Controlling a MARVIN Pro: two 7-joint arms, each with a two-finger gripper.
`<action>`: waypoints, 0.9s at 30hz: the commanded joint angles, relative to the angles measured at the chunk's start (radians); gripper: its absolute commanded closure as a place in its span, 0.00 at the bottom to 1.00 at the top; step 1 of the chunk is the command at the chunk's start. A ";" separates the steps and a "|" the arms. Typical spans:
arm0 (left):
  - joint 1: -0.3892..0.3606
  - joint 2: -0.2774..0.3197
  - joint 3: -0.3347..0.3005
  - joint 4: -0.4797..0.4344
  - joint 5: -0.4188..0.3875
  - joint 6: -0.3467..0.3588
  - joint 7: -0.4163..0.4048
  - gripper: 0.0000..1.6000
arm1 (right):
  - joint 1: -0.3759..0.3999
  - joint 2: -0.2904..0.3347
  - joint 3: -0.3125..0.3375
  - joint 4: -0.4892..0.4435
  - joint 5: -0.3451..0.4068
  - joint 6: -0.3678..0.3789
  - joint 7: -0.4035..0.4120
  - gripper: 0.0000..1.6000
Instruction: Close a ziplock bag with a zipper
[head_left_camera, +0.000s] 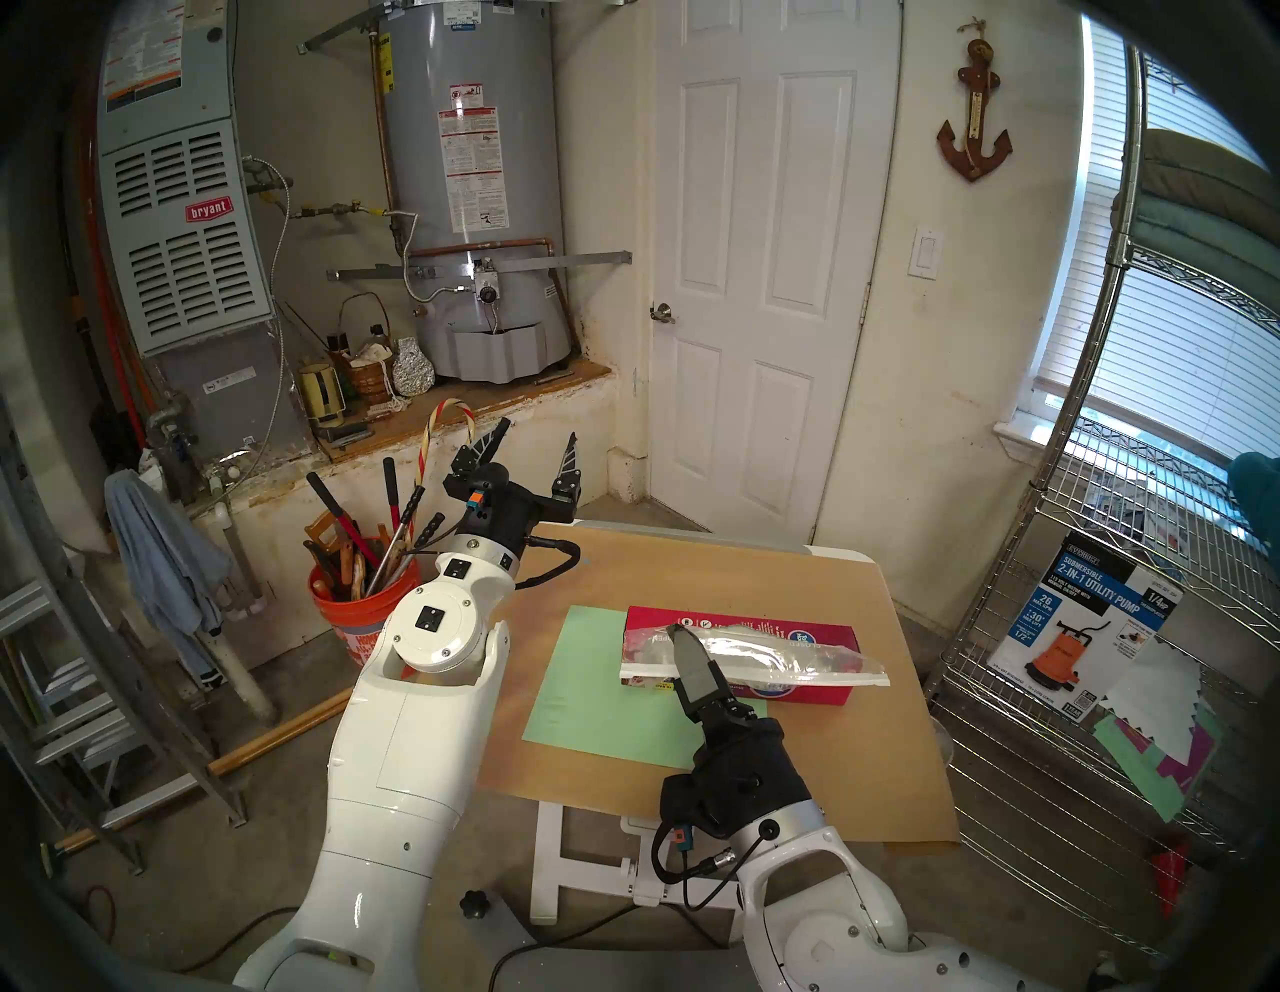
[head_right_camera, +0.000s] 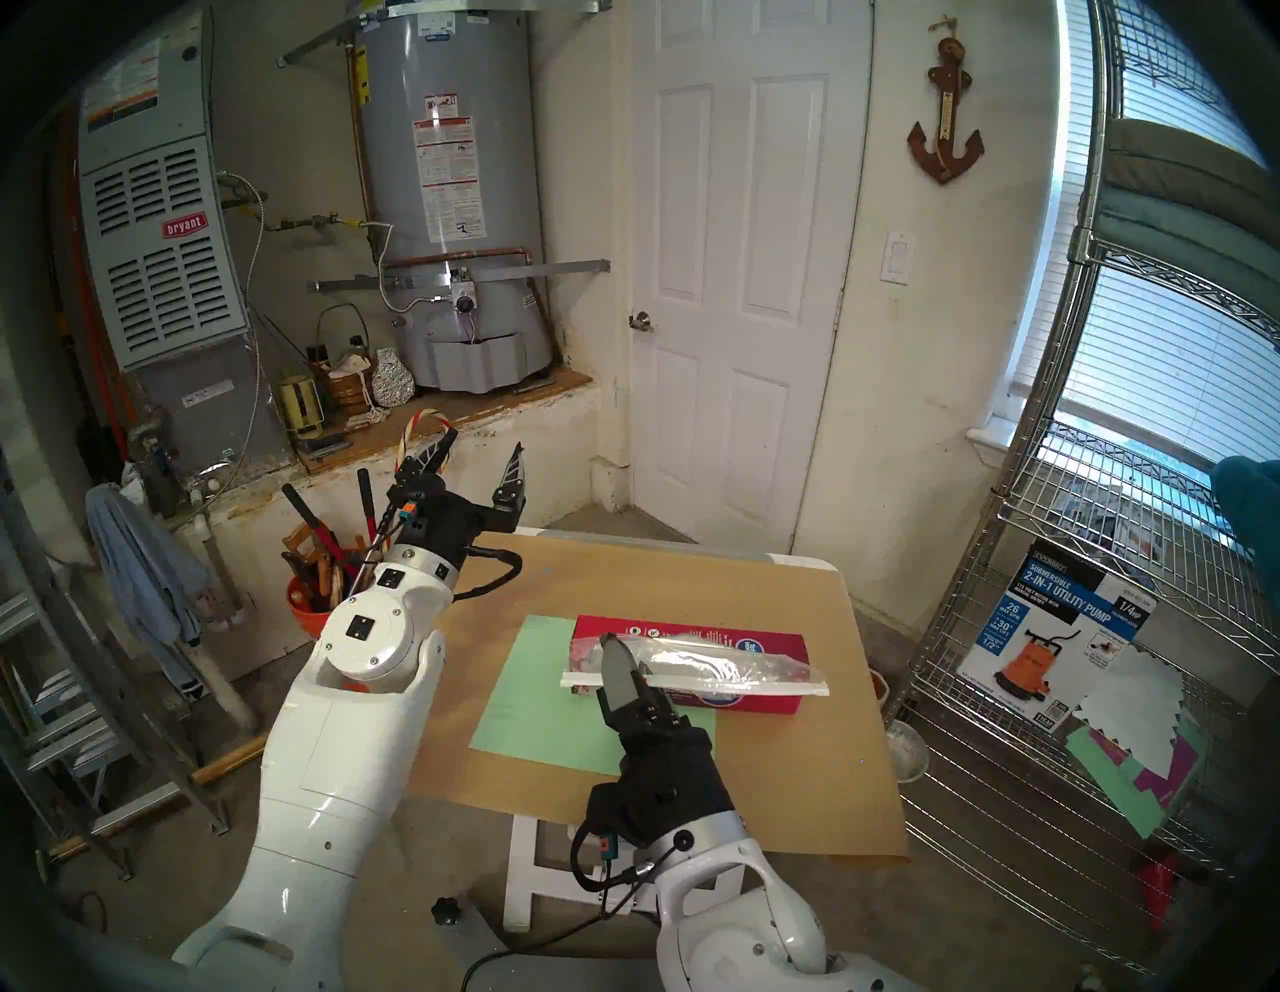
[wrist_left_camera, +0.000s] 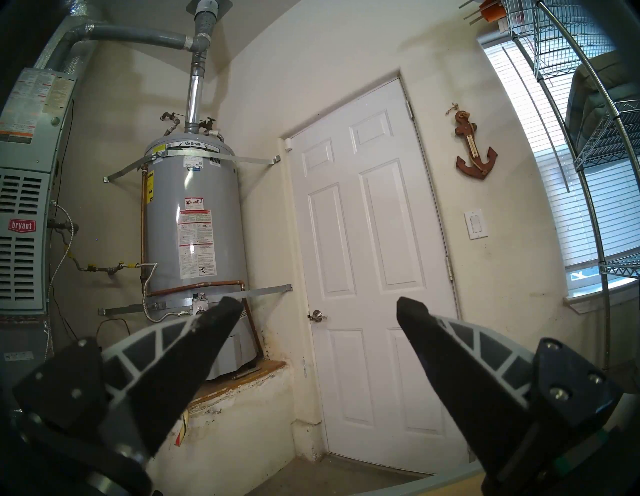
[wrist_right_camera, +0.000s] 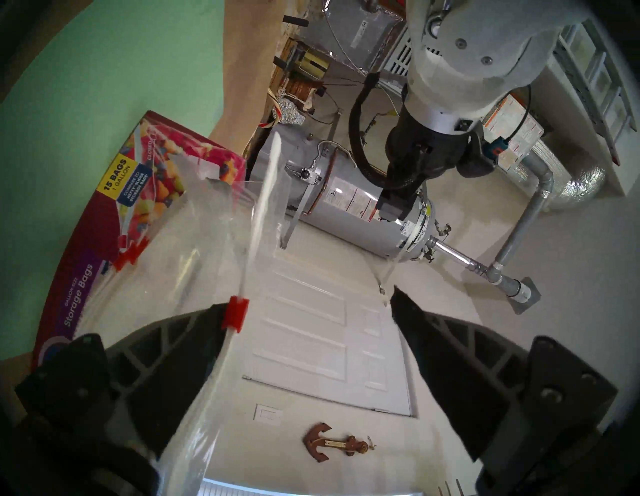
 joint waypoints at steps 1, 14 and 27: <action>-0.013 0.001 -0.001 -0.021 0.001 -0.004 0.000 0.00 | 0.081 0.023 0.043 -0.096 0.047 -0.102 0.086 0.00; -0.013 0.001 -0.001 -0.020 0.001 -0.005 0.000 0.00 | 0.206 -0.030 0.120 -0.159 0.218 -0.284 0.300 0.00; -0.013 0.001 -0.001 -0.021 0.001 -0.004 0.000 0.00 | 0.333 -0.080 0.177 -0.170 0.407 -0.410 0.578 0.00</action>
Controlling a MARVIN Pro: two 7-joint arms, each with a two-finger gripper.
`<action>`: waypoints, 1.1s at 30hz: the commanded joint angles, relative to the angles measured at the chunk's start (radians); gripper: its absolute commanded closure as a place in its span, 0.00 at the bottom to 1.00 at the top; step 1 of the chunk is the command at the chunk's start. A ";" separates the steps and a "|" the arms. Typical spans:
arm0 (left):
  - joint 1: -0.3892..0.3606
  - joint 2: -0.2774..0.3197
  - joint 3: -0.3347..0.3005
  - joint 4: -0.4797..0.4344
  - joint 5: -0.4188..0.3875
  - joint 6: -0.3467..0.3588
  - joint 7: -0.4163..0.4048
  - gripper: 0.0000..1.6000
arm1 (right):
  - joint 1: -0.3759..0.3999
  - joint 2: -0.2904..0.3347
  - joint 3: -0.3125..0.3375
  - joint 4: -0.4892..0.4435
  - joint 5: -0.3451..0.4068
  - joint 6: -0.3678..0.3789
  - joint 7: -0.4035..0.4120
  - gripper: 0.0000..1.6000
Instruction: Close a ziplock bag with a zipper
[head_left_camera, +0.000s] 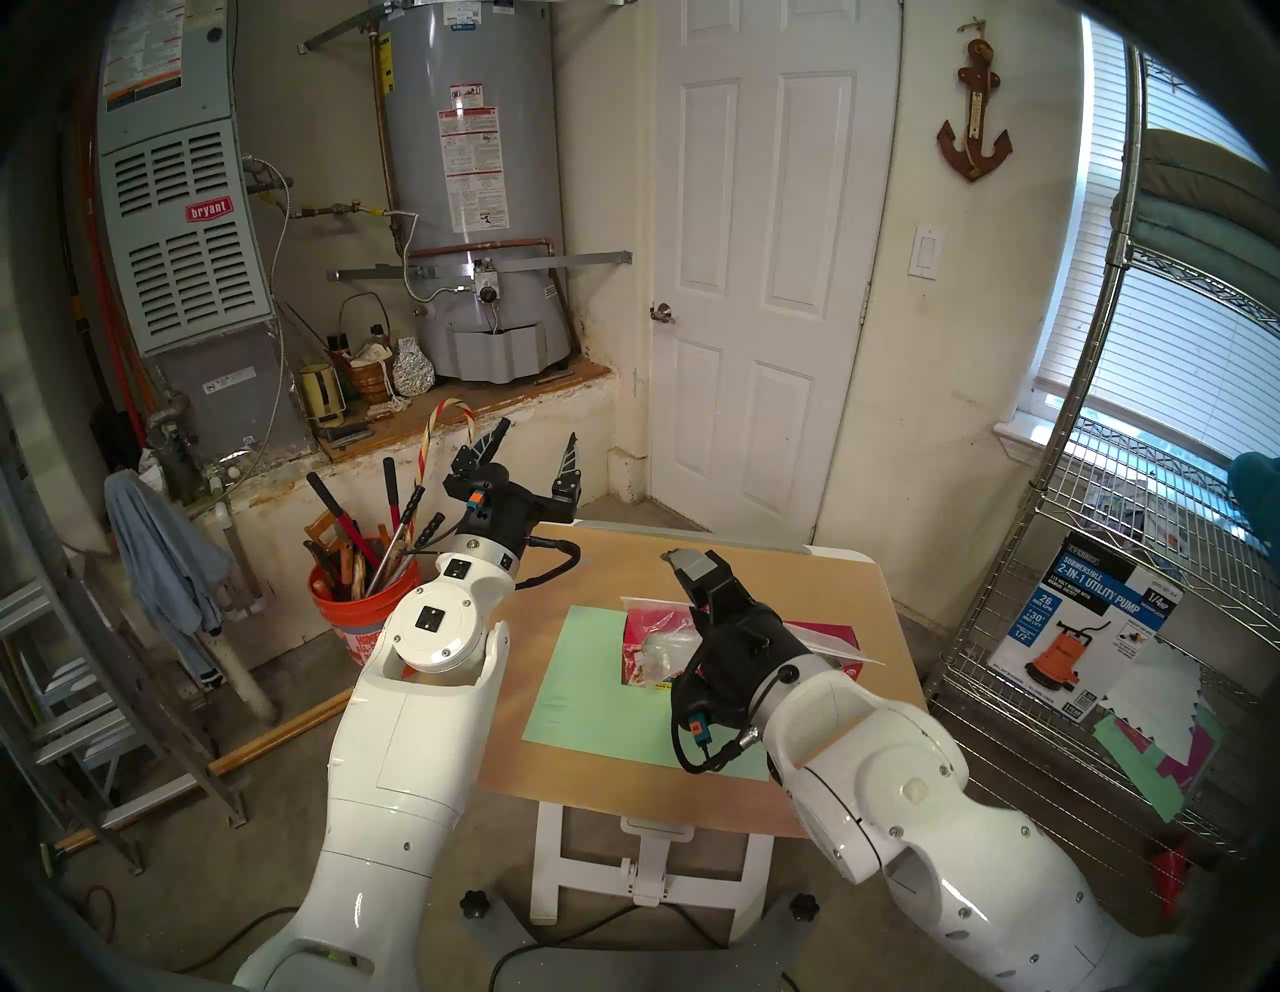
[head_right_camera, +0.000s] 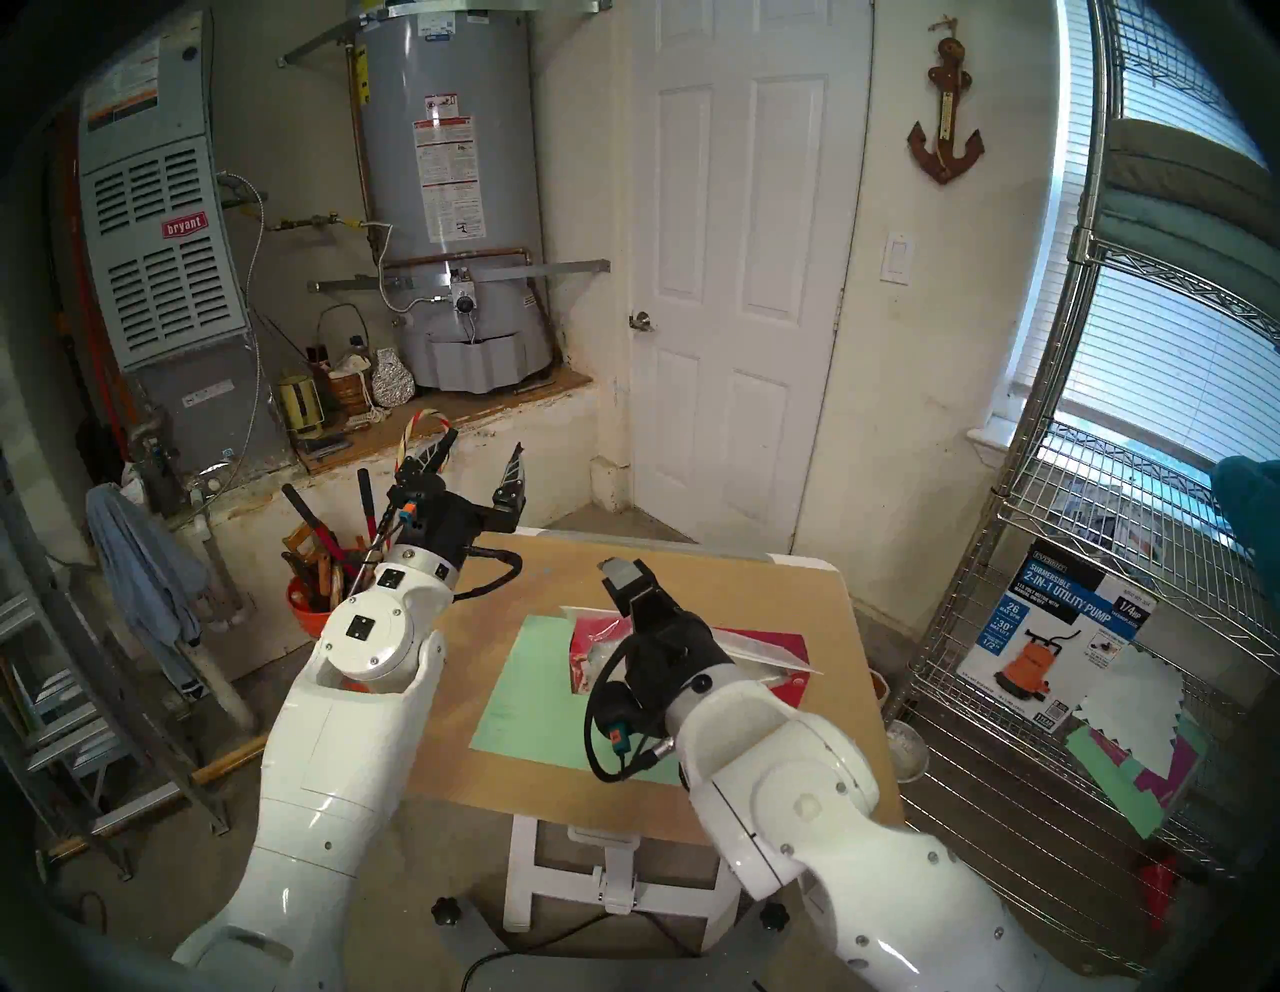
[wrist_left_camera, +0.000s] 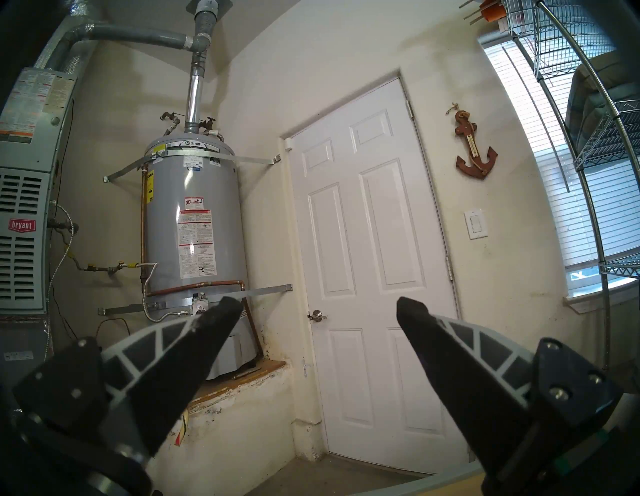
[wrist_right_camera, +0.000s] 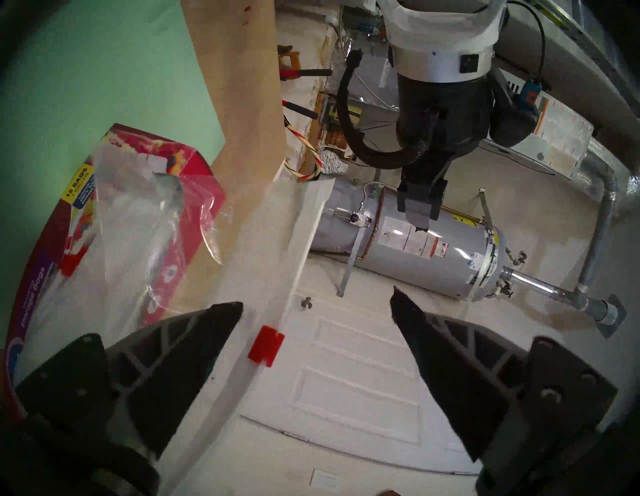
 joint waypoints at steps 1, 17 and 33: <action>-0.013 0.001 -0.001 -0.022 0.001 -0.004 0.000 0.00 | 0.111 -0.047 0.030 -0.023 0.083 -0.052 0.121 0.00; -0.012 0.001 -0.001 -0.024 0.002 -0.003 0.000 0.00 | 0.167 -0.084 0.087 -0.010 0.230 -0.070 0.341 0.00; -0.012 0.001 -0.001 -0.025 0.002 -0.002 0.001 0.00 | 0.187 -0.113 0.098 0.008 0.280 -0.072 0.423 0.39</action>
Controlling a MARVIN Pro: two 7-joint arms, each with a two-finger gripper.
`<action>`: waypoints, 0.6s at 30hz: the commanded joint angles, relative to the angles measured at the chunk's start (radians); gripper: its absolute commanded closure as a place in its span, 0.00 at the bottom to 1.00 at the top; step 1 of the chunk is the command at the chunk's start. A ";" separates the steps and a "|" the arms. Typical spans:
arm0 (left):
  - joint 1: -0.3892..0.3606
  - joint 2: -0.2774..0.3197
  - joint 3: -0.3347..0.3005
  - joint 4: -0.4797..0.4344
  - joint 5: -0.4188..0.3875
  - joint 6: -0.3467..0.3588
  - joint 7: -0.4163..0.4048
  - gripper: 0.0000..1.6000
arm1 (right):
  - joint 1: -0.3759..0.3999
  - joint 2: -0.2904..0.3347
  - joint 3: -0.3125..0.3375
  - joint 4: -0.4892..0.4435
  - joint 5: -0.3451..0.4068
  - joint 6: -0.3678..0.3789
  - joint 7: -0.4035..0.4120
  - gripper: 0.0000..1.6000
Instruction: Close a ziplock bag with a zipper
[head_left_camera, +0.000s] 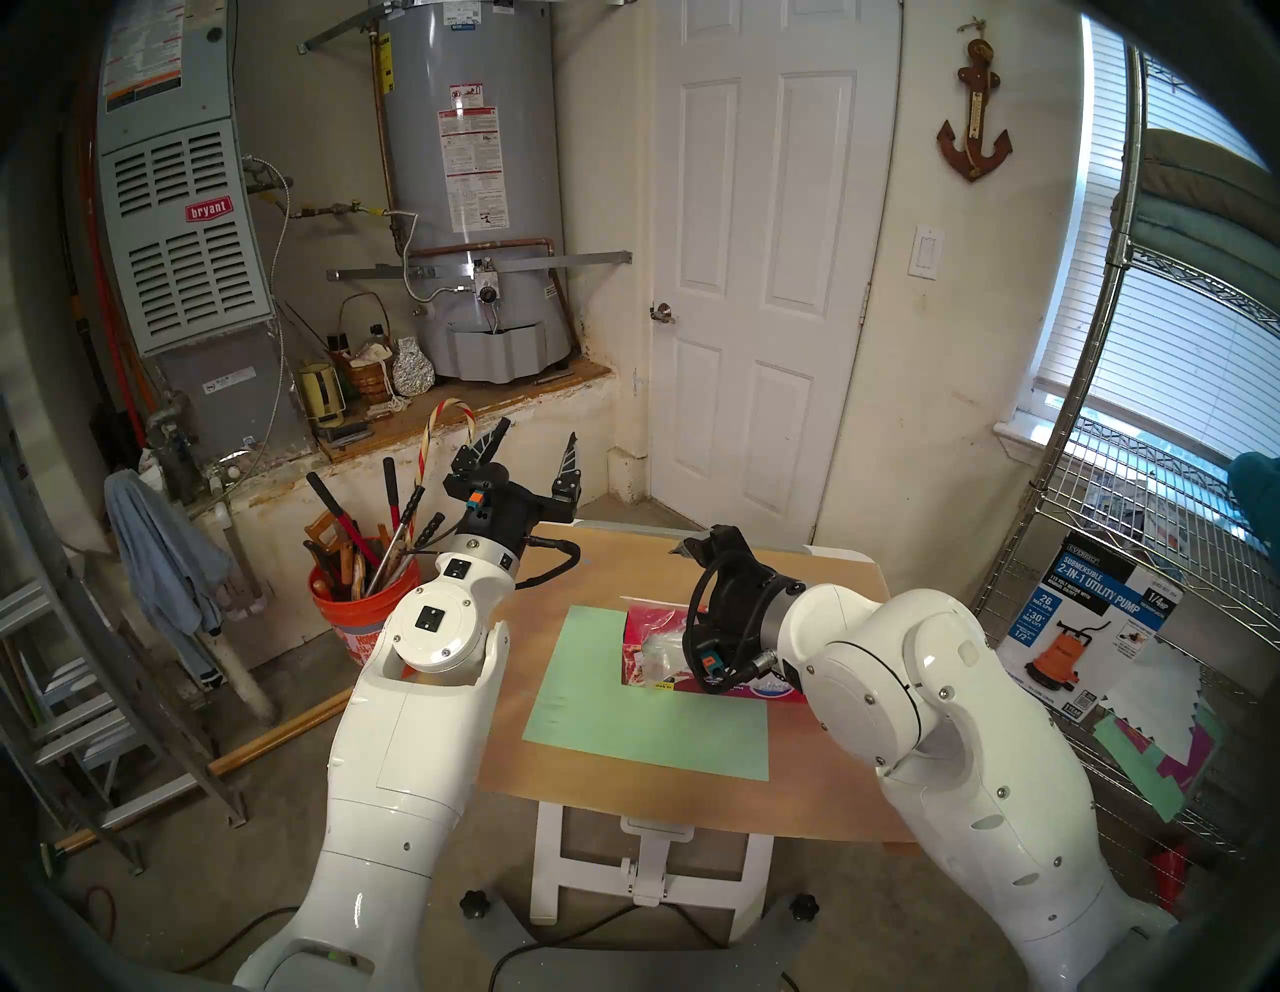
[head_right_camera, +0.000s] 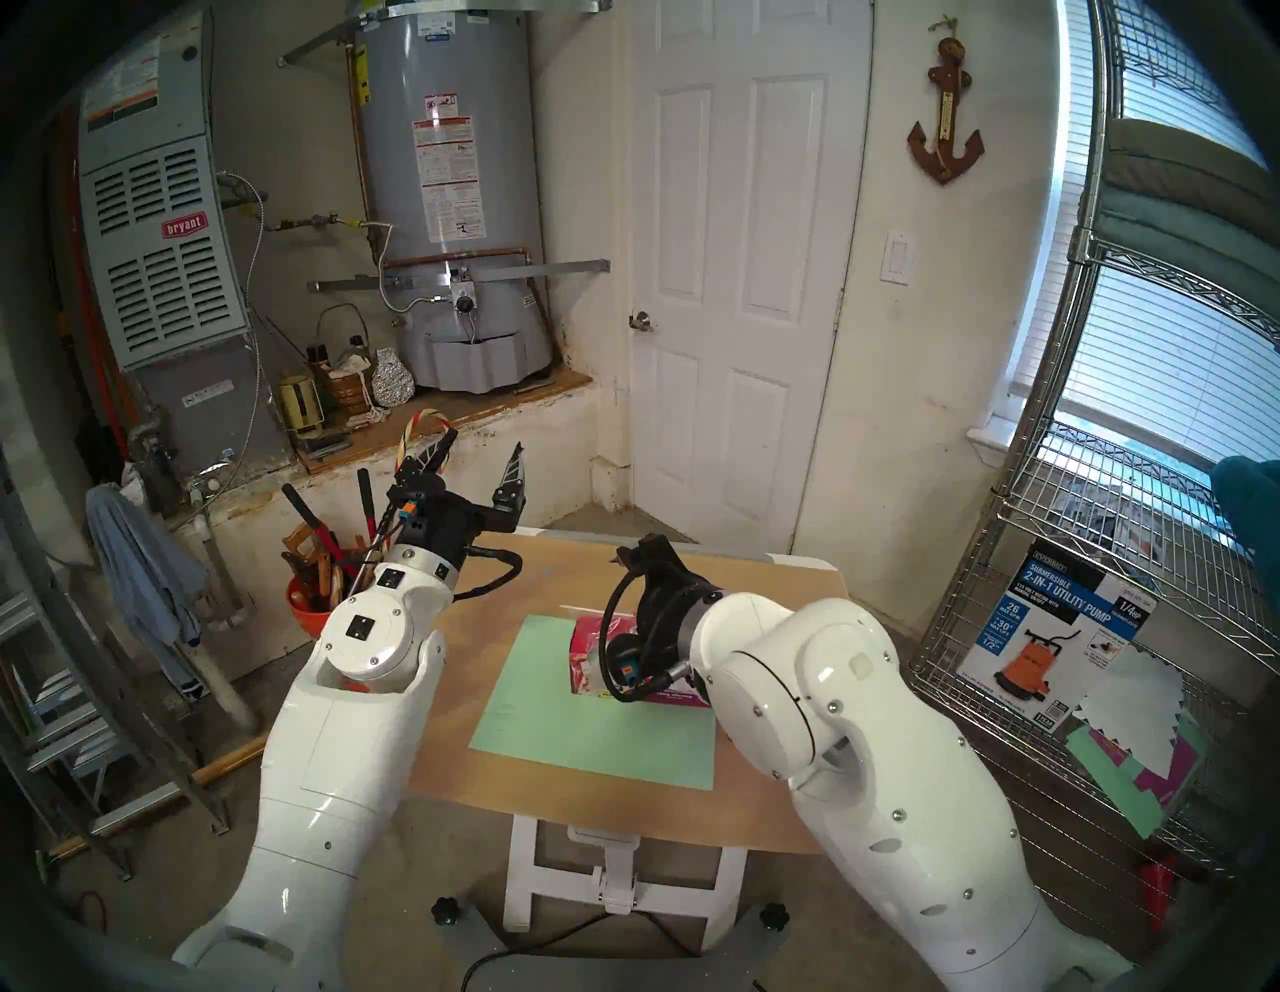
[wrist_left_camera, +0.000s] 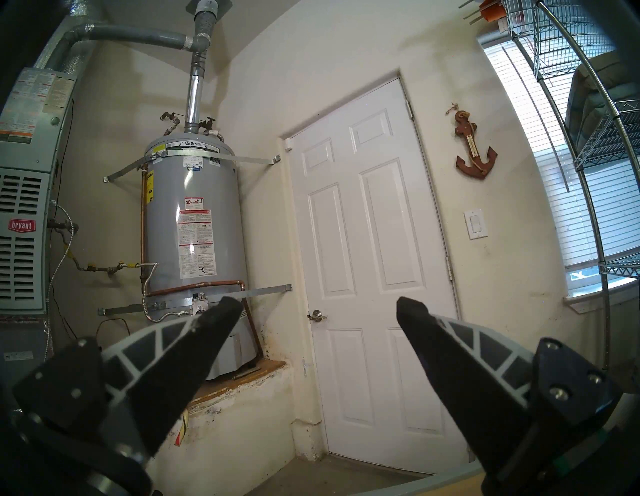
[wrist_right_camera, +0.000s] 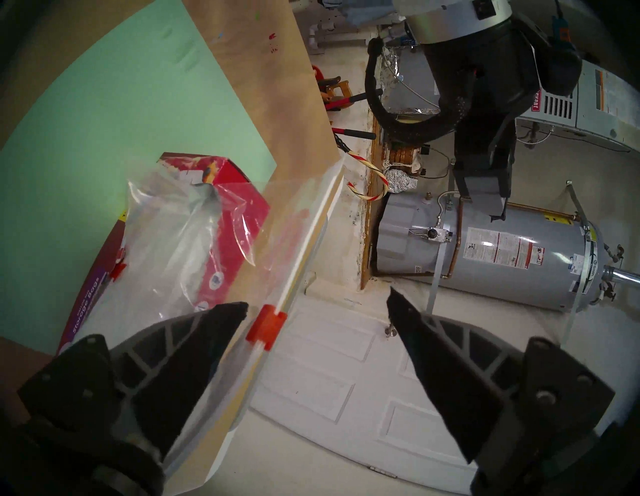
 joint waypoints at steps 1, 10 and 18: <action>-0.012 0.001 -0.001 -0.023 0.002 -0.002 0.001 0.00 | 0.029 -0.019 -0.007 -0.011 -0.003 0.000 0.000 0.48; -0.012 0.001 -0.001 -0.023 0.002 -0.002 0.001 0.00 | 0.031 -0.020 0.001 -0.022 0.006 0.006 0.031 0.45; -0.012 0.001 -0.001 -0.023 0.002 -0.003 0.000 0.00 | 0.027 -0.016 0.043 -0.059 0.054 0.019 0.089 0.64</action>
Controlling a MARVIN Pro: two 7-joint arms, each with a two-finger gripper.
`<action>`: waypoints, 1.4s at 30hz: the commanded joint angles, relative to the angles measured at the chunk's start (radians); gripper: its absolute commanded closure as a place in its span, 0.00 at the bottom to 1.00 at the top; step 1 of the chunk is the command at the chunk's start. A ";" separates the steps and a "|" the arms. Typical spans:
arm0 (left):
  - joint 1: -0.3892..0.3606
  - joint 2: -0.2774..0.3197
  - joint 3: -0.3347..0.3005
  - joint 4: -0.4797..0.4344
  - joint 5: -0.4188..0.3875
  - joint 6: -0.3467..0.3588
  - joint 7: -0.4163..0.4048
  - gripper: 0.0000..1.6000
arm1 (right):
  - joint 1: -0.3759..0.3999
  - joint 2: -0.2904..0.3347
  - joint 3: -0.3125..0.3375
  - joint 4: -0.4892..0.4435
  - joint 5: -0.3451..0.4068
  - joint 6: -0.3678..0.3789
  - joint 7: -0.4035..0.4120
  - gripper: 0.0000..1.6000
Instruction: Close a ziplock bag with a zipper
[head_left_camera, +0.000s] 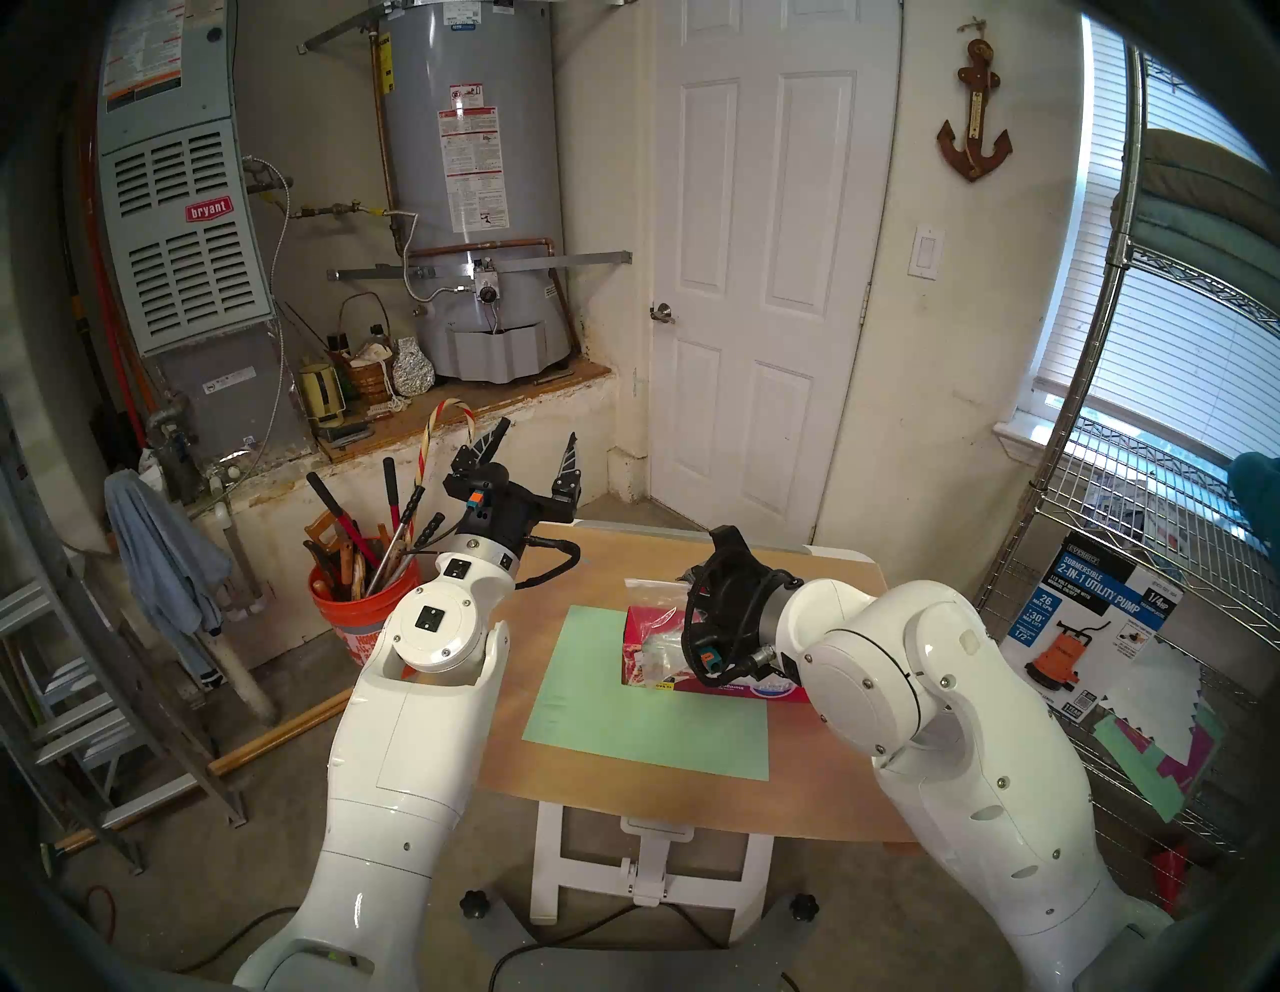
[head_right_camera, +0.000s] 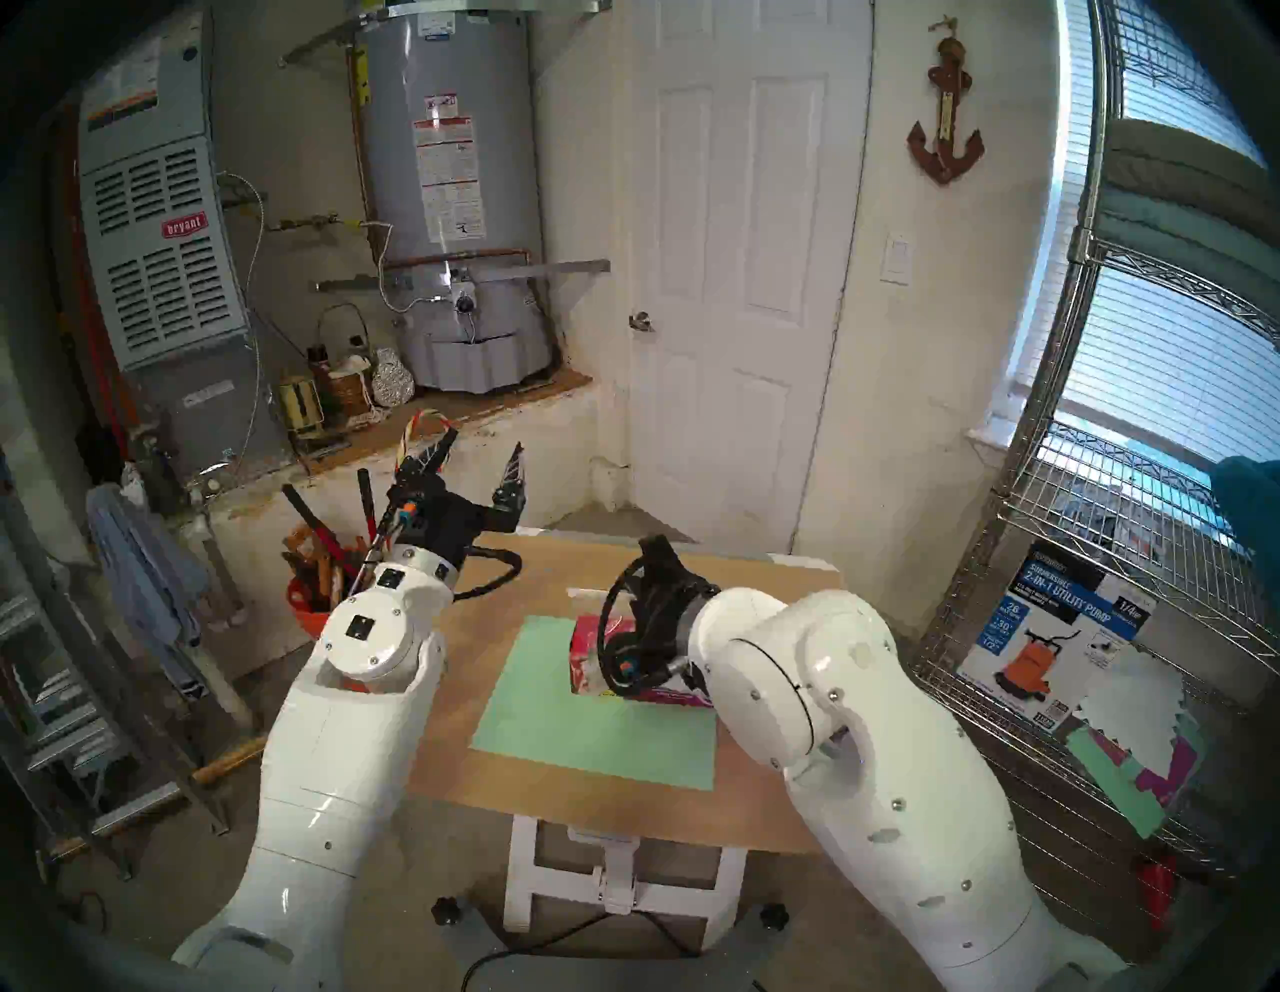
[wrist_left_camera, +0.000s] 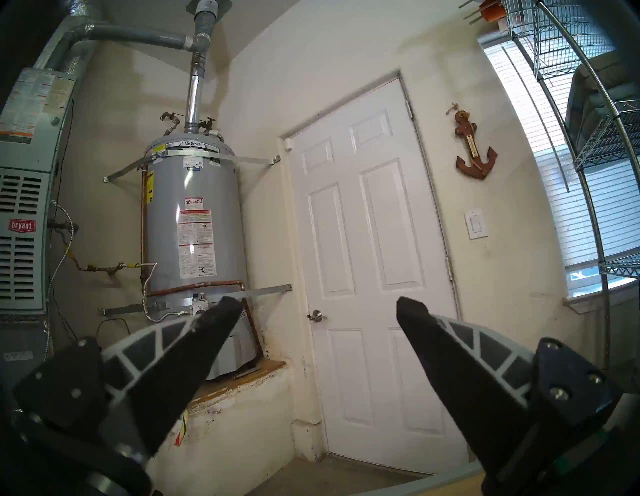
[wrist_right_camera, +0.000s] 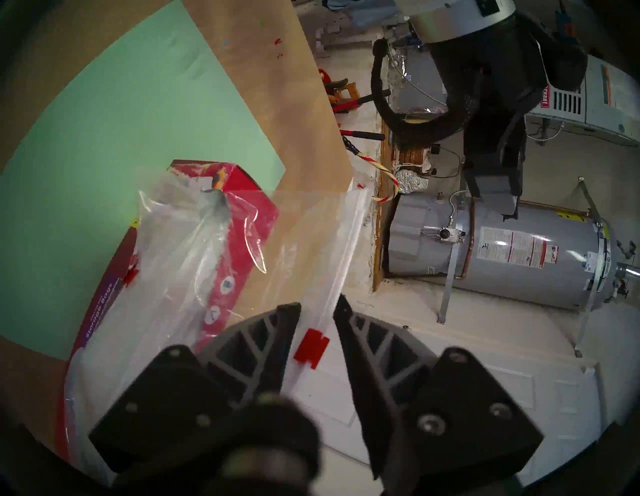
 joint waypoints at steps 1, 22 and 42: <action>-0.012 0.001 -0.001 -0.023 0.002 -0.003 0.000 0.00 | 0.015 0.001 0.032 -0.056 0.031 0.003 0.032 0.63; -0.012 0.001 -0.001 -0.024 0.002 -0.002 0.001 0.00 | 0.010 -0.006 0.064 -0.067 0.068 0.013 0.076 0.38; -0.012 0.001 -0.001 -0.024 0.002 -0.002 0.001 0.00 | 0.026 -0.020 0.063 -0.048 0.083 0.045 0.103 0.38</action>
